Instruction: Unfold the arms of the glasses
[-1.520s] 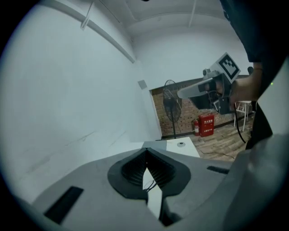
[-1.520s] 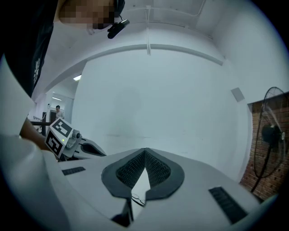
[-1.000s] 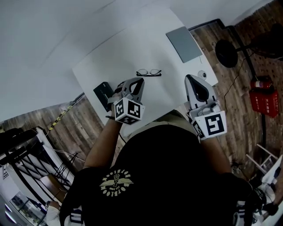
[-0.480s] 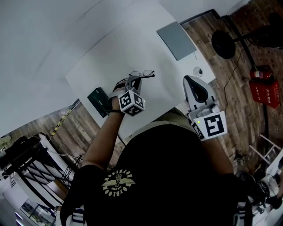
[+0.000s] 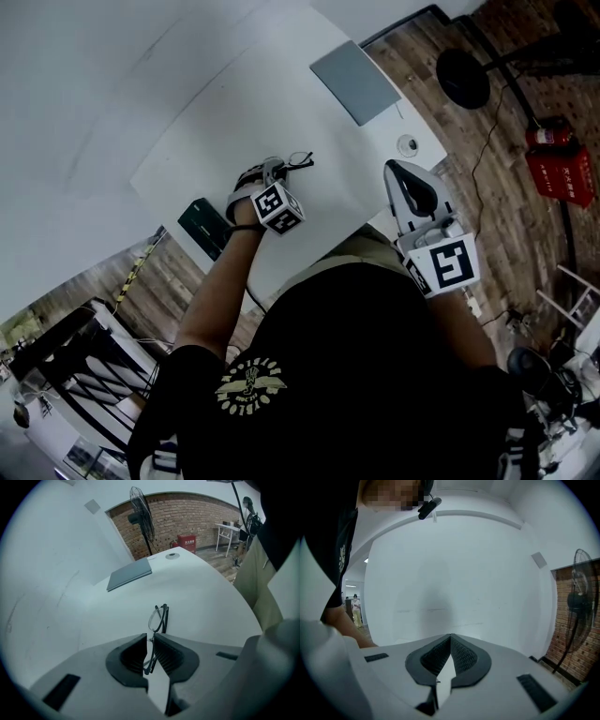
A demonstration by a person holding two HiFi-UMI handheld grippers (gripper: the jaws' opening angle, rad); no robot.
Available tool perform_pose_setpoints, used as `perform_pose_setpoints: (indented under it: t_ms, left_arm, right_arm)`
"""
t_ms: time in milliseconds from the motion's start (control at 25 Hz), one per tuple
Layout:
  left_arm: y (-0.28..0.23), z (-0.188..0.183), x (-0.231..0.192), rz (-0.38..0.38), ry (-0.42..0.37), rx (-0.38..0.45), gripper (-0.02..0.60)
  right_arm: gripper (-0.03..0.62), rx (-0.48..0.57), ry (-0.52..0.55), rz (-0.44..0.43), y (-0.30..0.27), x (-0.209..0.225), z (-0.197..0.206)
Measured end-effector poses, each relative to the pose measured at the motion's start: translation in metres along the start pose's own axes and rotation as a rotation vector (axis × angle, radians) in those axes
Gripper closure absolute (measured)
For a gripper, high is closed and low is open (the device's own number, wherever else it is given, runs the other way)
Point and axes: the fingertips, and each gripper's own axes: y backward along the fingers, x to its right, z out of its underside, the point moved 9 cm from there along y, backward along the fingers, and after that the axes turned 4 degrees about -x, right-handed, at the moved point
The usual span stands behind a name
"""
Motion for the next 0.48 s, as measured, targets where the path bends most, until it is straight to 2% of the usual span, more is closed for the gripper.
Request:
perform_pose_setpoints:
  t_ms: [240, 480]
  left_arm:
    - [-0.018, -0.007, 0.002, 0.031, -0.043, -0.078, 0.494]
    - [-0.028, -0.02, 0.003, 0.016, -0.113, -0.139, 0.489]
  right_arm:
    - [0.599, -0.012, -0.016, 0.008, 0.0, 0.01, 0.005]
    - [0.599, -0.014, -0.033, 0.012, 0.0, 0.021, 0.01]
